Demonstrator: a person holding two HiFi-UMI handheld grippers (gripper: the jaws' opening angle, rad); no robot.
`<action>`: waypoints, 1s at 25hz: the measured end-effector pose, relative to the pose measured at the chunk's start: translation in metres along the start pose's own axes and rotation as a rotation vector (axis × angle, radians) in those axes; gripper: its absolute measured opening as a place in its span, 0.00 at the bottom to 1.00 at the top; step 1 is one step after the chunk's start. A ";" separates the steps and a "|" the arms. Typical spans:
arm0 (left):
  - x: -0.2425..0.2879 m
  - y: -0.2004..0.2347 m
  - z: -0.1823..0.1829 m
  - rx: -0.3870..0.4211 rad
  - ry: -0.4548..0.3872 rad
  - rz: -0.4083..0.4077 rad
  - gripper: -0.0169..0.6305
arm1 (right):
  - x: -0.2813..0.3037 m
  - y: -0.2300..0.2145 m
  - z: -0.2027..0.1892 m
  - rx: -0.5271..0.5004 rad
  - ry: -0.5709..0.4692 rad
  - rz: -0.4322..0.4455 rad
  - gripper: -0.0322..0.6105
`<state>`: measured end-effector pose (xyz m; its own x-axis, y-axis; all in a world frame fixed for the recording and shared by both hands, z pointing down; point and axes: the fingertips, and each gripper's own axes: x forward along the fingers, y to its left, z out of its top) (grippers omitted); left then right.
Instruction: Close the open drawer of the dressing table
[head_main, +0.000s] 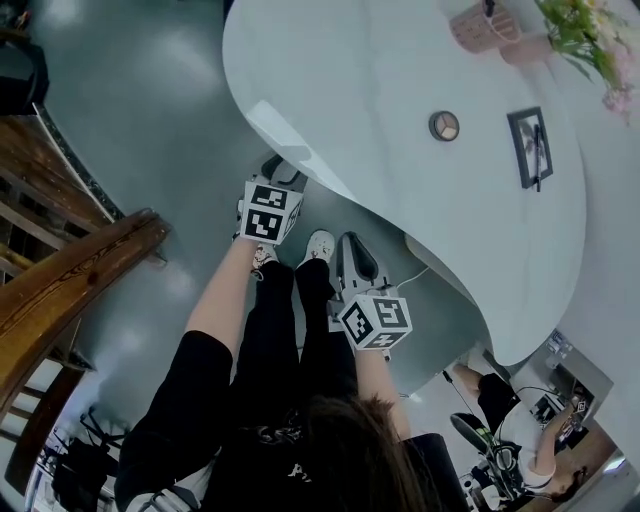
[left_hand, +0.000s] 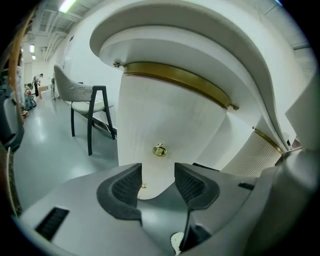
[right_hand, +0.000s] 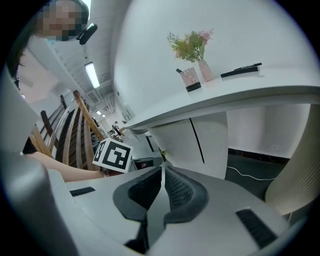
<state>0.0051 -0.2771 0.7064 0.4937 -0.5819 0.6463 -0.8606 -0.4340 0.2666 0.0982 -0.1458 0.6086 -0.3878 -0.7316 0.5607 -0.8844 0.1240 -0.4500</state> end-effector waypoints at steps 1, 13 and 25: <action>-0.010 -0.002 -0.001 -0.005 0.001 0.007 0.33 | -0.004 0.003 0.001 -0.004 -0.001 0.004 0.09; -0.149 -0.075 0.037 -0.052 -0.116 0.021 0.33 | -0.066 0.016 0.036 -0.063 -0.044 0.012 0.09; -0.234 -0.144 0.110 0.037 -0.266 -0.019 0.30 | -0.106 0.035 0.105 -0.199 -0.097 0.102 0.09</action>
<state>0.0278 -0.1544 0.4379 0.5293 -0.7315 0.4298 -0.8482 -0.4686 0.2469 0.1357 -0.1343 0.4611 -0.4597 -0.7682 0.4456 -0.8793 0.3235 -0.3495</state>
